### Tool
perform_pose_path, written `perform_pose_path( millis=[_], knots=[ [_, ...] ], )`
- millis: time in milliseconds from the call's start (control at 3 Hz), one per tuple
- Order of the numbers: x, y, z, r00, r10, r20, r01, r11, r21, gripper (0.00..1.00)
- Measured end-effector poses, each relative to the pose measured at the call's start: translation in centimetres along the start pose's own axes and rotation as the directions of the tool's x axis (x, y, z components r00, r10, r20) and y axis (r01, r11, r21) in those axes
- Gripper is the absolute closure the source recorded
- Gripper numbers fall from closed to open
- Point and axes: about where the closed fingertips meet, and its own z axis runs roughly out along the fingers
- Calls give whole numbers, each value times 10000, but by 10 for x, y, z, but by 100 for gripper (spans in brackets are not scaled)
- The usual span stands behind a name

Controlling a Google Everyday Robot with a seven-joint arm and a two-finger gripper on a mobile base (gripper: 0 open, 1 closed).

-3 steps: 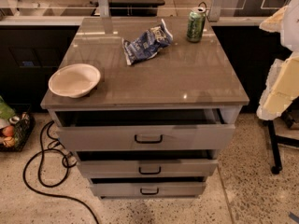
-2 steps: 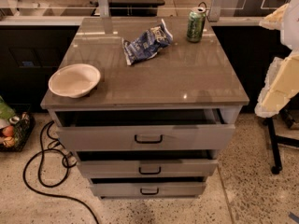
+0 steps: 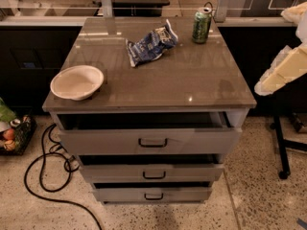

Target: Place green can into paper bowl

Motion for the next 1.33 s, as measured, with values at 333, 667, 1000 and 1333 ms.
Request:
perform_pose_path(
  millis=[333,667,1000,1333],
  knots=[
    [1,-34,20,9836,828,1603,-958,9926,749,0],
    [-6,-62,29,9437,1490,2953,-2014,9670,1557,0],
    [-16,-80,32,9014,1870,3906,-2872,9332,2160,0],
    [-20,-90,28,8956,1781,4076,-2975,9212,2510,0]
  ],
)
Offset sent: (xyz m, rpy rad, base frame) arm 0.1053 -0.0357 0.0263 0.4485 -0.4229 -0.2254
